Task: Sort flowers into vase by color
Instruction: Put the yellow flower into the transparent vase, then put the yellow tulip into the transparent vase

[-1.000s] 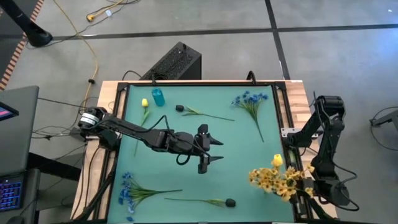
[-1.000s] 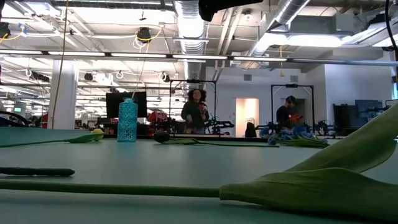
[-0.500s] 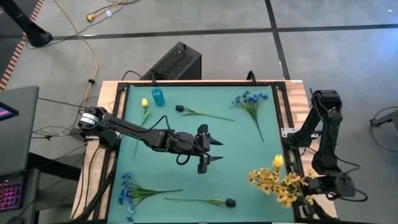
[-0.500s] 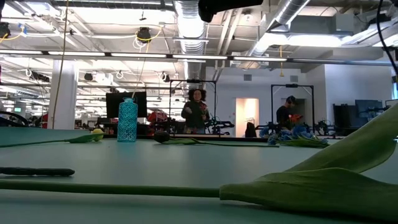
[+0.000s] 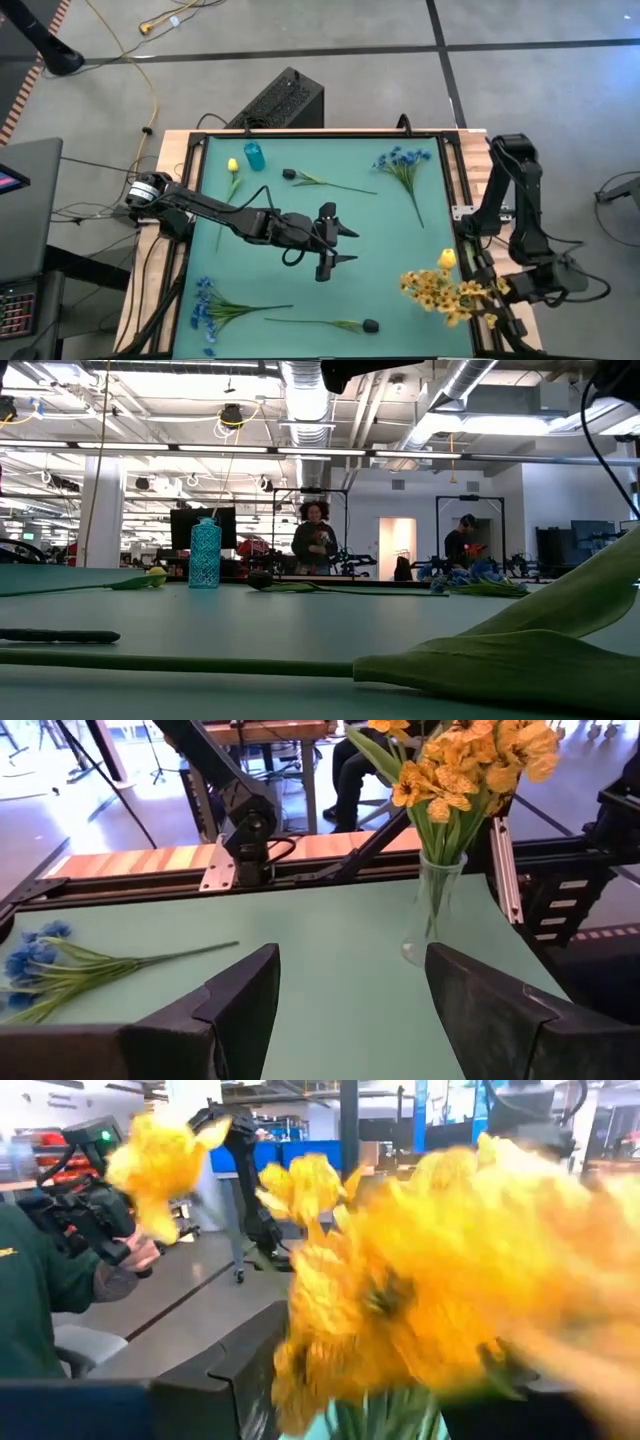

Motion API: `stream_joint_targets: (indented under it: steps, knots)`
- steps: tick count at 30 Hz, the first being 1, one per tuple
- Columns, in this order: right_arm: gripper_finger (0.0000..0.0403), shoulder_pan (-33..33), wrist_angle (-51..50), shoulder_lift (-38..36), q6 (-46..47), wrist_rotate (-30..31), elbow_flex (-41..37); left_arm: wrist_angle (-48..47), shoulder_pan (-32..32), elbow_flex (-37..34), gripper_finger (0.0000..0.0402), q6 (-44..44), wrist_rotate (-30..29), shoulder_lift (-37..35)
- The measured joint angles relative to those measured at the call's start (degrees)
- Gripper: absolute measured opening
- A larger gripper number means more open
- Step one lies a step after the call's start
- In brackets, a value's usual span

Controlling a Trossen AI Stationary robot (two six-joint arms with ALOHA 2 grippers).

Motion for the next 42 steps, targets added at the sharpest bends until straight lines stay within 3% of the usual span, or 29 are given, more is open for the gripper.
stream_joint_targets:
  steps: [9,13,19,27,42]
  knots:
    - [0.0247,-0.1,0.0,-3.8,-11.2,-0.2,0.0,0.0,0.0,0.0,0.0240,0.1,0.0,0.0]
    - [0.0247,-0.1,0.3,-5.5,-14.8,-4.0,0.0,0.0,0.0,0.0,0.0240,0.2,1.5,0.0]
    - [0.0247,-0.3,2.2,-8.3,-15.0,-4.4,0.0,-0.7,0.0,0.0,0.0240,0.7,1.5,0.0]
    - [0.0266,-2.8,5.9,-11.0,-15.2,-4.3,0.0,-0.9,0.0,0.0,0.0240,1.1,1.4,0.0]
    - [0.0271,-11.6,9.5,-15.0,-31.4,-4.3,6.9,-1.5,0.0,0.0,0.0240,1.3,0.8,0.0]
